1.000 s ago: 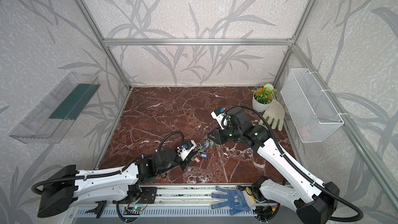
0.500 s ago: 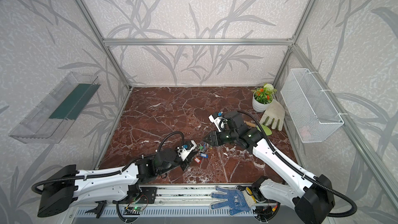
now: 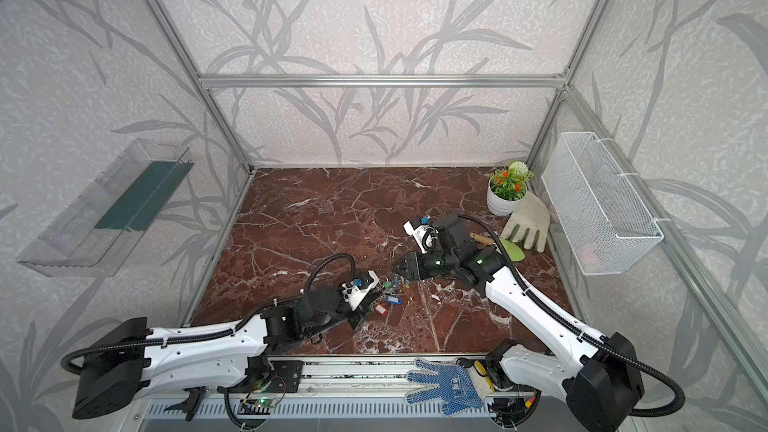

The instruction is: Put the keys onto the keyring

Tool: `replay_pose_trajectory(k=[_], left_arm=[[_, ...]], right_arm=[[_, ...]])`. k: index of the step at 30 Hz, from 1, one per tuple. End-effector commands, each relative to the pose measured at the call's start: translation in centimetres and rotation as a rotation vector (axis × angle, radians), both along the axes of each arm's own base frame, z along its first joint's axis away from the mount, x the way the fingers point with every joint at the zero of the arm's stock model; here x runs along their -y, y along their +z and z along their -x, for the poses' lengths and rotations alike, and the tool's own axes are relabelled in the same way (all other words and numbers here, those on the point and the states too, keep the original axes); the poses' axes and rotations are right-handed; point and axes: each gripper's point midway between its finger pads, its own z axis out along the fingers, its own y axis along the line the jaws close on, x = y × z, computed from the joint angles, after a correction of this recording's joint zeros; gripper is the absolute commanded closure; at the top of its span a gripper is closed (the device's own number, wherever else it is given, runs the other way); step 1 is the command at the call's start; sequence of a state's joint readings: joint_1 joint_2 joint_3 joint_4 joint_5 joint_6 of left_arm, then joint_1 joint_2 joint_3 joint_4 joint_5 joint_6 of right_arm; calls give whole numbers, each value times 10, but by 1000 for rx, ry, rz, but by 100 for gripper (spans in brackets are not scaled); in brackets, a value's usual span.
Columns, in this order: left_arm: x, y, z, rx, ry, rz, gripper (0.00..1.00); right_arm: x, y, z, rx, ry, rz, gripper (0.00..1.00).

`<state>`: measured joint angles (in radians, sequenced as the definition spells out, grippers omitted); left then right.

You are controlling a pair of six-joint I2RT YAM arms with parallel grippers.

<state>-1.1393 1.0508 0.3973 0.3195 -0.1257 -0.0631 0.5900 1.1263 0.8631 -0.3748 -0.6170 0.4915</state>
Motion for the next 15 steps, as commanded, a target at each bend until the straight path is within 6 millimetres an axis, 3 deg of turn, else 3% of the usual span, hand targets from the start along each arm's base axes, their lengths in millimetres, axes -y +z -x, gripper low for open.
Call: replay_pose_trajectory(k=[1,15], left_arm=[[11,42,-5,66,7,129,100],[11,34,-11,59,39,101,100]], right_arm=[[-4,0,1,-15,13,-31,61],[-1,4,7,-23,18,-67,70]])
